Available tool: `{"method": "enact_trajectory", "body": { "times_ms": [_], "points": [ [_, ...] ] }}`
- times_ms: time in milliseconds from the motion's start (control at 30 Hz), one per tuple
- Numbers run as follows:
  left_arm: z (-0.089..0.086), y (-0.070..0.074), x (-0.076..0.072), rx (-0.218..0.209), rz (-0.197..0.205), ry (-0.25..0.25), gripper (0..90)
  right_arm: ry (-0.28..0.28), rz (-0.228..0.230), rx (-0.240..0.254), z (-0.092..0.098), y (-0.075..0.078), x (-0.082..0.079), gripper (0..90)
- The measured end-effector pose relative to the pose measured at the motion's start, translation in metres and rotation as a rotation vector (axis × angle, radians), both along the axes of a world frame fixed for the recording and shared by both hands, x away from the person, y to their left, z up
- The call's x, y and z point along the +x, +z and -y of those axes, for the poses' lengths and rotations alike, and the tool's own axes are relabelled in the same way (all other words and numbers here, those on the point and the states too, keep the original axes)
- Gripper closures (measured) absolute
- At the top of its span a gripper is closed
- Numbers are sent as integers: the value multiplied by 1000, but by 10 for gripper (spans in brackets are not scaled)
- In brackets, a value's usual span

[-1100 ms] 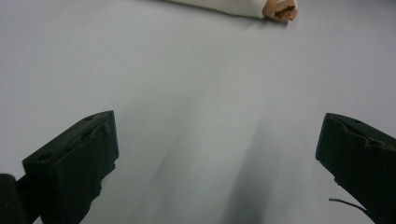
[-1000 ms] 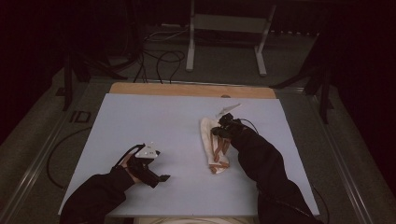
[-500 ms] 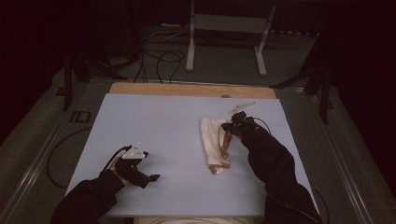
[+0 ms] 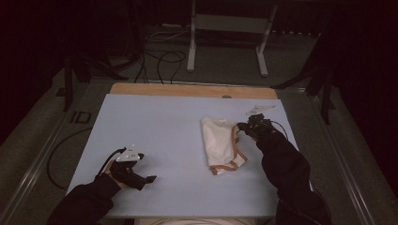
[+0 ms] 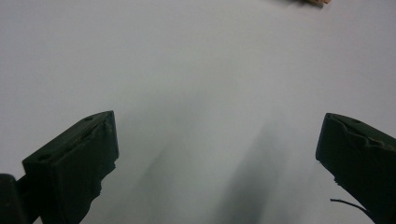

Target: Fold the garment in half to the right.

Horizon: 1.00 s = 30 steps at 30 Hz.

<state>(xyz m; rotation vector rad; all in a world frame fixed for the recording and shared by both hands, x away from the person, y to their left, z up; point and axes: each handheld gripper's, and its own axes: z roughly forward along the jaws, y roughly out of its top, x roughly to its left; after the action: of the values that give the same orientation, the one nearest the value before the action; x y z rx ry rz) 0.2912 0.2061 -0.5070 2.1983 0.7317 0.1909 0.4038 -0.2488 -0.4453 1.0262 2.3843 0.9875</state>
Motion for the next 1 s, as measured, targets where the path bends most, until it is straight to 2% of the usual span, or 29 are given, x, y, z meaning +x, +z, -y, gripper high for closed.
{"method": "enact_trajectory", "body": {
  "times_ms": [133,167,200,400,667,833,933,1000],
  "points": [
    [-2,0,-2,-4,2,8,0,-16,-3,-9,8,-5,-2,900],
    [-2,0,-2,-2,1,8,0,-23,-8,-17,12,-9,-2,900],
    [-3,0,-4,-6,1,14,0,-33,-30,0,19,-17,-2,900],
    [-4,0,-6,-5,2,16,0,-45,-67,12,25,-36,-5,896],
    [-6,1,-12,-11,8,19,0,-60,-109,2,31,-55,-8,894],
    [-8,0,-15,-11,10,26,0,-79,-116,12,37,-55,-7,814],
    [-8,-1,-16,-14,15,25,0,-88,-98,29,39,-47,-1,731],
    [-8,0,-16,-23,23,25,0,-100,-76,36,40,-40,4,711]
  ]
}}
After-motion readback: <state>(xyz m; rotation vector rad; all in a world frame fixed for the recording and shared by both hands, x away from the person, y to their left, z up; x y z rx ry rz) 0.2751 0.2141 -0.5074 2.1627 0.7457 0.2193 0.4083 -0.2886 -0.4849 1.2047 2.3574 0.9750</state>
